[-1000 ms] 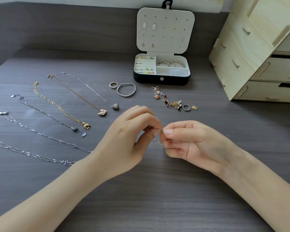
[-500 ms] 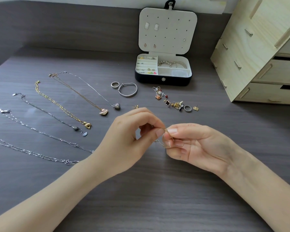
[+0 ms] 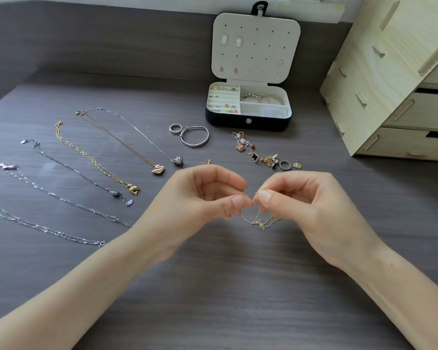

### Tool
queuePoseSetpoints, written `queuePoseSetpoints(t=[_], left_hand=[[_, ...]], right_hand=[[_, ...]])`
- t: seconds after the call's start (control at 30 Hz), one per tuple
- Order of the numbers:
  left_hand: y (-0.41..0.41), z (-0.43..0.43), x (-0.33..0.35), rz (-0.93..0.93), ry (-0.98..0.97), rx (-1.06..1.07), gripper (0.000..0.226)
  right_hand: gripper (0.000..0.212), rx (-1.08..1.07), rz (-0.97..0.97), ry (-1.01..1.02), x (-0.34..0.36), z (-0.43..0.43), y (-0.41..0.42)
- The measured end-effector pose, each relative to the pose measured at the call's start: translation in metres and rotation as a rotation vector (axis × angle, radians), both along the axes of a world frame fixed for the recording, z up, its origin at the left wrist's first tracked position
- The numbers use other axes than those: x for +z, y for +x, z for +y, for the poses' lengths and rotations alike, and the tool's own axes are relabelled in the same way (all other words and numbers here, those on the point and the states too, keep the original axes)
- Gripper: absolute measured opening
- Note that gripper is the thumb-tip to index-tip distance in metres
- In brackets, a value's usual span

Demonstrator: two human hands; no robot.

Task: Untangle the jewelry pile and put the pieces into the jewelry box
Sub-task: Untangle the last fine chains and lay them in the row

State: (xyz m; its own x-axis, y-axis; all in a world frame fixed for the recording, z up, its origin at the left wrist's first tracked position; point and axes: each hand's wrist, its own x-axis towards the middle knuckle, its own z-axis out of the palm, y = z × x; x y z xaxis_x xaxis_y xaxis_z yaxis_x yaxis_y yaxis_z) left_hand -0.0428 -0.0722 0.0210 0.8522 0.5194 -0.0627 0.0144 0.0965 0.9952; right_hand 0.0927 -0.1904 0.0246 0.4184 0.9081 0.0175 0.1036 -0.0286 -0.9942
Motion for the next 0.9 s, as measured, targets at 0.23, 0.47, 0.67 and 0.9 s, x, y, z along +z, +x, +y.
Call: queuePoseSetpoints(t=[0.23, 0.47, 0.67, 0.9], left_hand=[[0.002, 0.0, 0.002, 0.084, -0.089, 0.009, 0.025], [0.001, 0.002, 0.002, 0.14, -0.188, -0.046, 0.023], [0.001, 0.007, -0.001, 0.115, -0.324, -0.1, 0.015], [0.0, 0.009, -0.001, 0.029, -0.634, -0.207, 0.015]], right_hand=[[0.014, -0.089, -0.722, 0.224, -0.012, 0.0, 0.0], [0.015, -0.094, -0.99, 0.346, -0.02, 0.0, -0.001], [0.014, -0.084, -1.048, 0.353, -0.021, 0.002, 0.0], [0.012, -0.014, -0.593, 0.148, -0.019, 0.0, -0.002]])
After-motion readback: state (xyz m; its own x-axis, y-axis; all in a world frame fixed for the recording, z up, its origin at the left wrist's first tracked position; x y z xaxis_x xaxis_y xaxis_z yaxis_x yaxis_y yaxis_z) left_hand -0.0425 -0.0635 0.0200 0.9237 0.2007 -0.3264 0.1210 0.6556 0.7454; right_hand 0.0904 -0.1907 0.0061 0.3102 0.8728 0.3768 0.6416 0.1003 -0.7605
